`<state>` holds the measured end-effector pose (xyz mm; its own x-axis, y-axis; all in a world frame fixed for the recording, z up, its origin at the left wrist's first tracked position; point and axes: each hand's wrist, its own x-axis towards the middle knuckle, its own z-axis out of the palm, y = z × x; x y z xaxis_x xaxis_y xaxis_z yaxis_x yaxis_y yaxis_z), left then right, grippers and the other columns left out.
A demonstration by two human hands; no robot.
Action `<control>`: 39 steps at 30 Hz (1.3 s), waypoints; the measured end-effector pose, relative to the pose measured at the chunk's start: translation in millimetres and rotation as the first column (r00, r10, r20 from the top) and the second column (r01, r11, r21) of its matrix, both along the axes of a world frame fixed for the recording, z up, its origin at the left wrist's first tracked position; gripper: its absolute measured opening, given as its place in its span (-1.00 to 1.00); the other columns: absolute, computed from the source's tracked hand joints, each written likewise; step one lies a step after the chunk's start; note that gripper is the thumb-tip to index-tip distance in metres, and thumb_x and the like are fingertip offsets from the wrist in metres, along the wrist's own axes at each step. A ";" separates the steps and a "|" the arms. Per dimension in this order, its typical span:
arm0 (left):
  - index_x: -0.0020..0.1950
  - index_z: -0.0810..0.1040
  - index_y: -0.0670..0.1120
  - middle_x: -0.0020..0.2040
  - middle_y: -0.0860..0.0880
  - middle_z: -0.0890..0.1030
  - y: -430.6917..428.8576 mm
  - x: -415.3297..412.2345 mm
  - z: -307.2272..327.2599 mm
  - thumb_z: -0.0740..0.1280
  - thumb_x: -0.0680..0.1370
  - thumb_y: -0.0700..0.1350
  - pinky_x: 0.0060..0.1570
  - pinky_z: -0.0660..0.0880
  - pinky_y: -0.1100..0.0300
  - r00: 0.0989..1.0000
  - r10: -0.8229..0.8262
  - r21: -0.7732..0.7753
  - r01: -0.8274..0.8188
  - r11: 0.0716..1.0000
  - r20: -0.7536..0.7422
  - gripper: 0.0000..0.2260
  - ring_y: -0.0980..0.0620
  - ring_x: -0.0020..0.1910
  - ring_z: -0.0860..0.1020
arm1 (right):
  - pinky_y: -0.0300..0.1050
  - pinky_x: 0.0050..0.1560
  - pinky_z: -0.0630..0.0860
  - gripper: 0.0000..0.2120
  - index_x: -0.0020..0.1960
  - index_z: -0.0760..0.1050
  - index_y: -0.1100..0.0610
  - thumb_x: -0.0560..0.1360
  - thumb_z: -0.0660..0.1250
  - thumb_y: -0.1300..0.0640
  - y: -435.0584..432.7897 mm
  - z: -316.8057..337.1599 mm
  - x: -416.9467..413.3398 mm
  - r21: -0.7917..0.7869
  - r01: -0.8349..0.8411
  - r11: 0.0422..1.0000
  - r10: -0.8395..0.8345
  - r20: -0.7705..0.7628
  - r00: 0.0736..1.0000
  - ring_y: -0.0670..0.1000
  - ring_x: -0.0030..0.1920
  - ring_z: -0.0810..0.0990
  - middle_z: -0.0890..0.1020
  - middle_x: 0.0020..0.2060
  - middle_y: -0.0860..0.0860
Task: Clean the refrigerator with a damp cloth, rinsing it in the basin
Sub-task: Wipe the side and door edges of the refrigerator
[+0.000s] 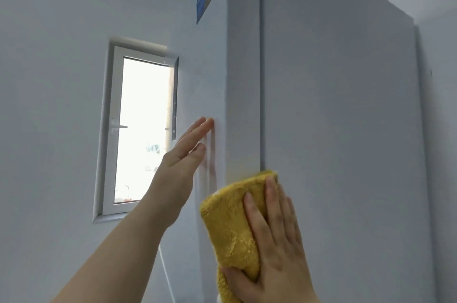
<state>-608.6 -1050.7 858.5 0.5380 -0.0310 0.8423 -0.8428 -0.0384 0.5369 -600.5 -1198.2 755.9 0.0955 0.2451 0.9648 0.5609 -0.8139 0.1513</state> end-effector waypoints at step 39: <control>0.22 0.18 0.31 0.30 0.42 0.11 51.2 -26.2 -296.7 0.11 0.55 -0.38 0.11 0.02 0.74 0.889 0.088 0.515 0.176 0.839 -0.449 -0.43 0.70 0.19 0.02 | 0.03 0.43 -0.01 -0.14 0.48 -0.27 -0.12 0.36 0.20 0.03 69.1 -256.4 -53.7 0.437 0.227 0.870 0.029 -0.506 0.862 -0.16 0.47 -0.21 -0.27 0.46 -0.21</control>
